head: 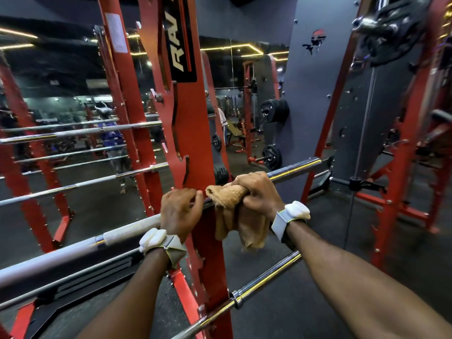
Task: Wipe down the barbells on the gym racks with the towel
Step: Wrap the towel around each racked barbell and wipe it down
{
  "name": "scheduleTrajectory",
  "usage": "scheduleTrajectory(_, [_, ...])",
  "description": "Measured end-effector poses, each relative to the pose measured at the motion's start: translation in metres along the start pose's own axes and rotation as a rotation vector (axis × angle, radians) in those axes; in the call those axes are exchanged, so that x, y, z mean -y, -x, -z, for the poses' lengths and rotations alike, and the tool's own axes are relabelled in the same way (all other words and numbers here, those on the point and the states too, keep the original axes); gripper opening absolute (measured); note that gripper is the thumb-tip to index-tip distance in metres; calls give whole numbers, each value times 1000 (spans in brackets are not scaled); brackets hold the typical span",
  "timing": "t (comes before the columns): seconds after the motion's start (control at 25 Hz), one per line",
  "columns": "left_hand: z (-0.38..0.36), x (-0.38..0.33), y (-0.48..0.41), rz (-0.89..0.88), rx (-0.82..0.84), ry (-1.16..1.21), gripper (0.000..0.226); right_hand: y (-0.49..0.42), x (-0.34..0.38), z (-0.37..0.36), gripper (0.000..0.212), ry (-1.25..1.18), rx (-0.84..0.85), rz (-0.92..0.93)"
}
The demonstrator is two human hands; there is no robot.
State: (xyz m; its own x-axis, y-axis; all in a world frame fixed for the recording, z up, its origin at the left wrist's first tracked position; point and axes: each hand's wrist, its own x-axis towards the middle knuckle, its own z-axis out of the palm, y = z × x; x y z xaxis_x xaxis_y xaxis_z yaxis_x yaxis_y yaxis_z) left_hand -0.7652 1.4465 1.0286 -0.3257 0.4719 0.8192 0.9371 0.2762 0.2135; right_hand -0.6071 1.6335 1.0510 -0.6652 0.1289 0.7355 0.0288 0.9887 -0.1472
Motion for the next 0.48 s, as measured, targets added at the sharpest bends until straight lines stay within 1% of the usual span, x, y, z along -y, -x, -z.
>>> scheduleTrajectory(0.12, [-17, -30, -5, -79, 65, 205, 29, 9, -5, 12, 50, 17, -48, -31])
scheduleTrajectory(0.16, [-21, -39, -7, -80, 74, 270, 29, 11, -8, 19, 49, 3, -67, -46])
scheduleTrajectory(0.28, [-34, -48, -11, 22, 73, 440, 28, 18, -19, 39, 51, -22, -113, -71])
scheduleTrajectory(0.4, [-41, -49, -15, 39, 82, 463, 29, 10, -33, 48, 48, -44, -147, -98])
scheduleTrajectory(0.48, [-45, -48, -20, 37, 75, 462, 26, -11, -49, 41, 48, -84, -137, -211])
